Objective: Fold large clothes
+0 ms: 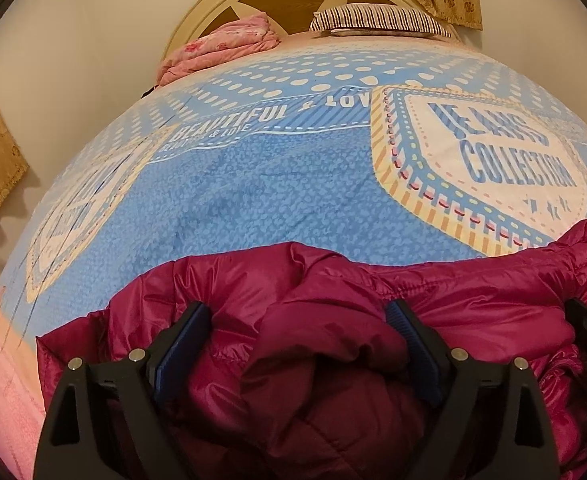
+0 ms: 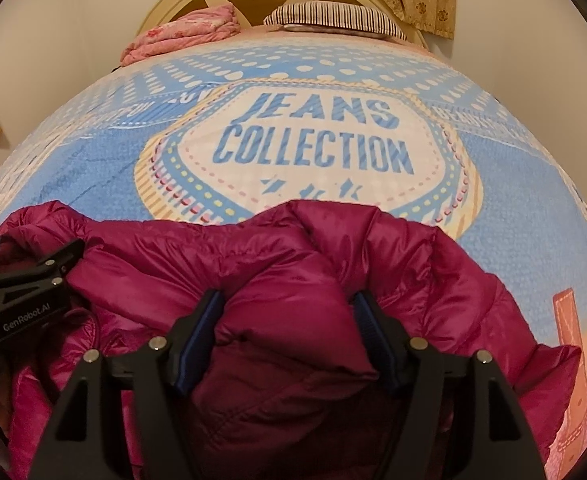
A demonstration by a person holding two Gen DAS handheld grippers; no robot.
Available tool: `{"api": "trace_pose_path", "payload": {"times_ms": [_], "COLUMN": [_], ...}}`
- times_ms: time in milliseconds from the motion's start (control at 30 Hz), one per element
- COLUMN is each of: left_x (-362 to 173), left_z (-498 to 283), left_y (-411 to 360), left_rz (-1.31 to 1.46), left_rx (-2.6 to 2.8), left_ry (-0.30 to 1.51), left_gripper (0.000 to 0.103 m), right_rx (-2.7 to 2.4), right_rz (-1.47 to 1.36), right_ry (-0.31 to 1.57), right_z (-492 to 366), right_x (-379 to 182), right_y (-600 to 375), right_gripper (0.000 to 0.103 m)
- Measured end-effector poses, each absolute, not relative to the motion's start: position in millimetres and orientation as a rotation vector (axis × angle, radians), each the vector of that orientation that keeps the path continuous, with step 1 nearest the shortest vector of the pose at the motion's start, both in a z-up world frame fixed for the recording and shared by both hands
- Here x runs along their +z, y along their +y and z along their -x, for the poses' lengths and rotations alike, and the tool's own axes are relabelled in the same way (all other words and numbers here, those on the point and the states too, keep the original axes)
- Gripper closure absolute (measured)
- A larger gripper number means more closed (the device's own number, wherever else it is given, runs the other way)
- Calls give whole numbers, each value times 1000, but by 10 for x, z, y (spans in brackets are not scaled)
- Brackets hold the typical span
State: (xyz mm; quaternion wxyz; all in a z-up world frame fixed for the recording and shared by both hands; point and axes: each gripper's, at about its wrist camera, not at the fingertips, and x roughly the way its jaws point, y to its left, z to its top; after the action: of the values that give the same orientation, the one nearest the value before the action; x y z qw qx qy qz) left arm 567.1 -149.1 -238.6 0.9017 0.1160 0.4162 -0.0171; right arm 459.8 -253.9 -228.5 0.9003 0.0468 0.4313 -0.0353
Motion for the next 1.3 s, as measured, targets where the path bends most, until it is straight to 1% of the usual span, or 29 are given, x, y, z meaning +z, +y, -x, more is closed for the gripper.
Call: {"api": "trace_pose_path", "payload": {"times_ms": [1300], "left_x": [-2410], "left_z": [-5654], "left_y": [-1590], "left_rz": [-328], "left_rx": [18], "left_ry": [834], "left_gripper": [9], "right_rx": [-115], "right_rz": [-19], "right_ry": [913], "right_z": [-4640], "right_x": [-2314], "right_y": [-2454], "right_gripper": [30]}}
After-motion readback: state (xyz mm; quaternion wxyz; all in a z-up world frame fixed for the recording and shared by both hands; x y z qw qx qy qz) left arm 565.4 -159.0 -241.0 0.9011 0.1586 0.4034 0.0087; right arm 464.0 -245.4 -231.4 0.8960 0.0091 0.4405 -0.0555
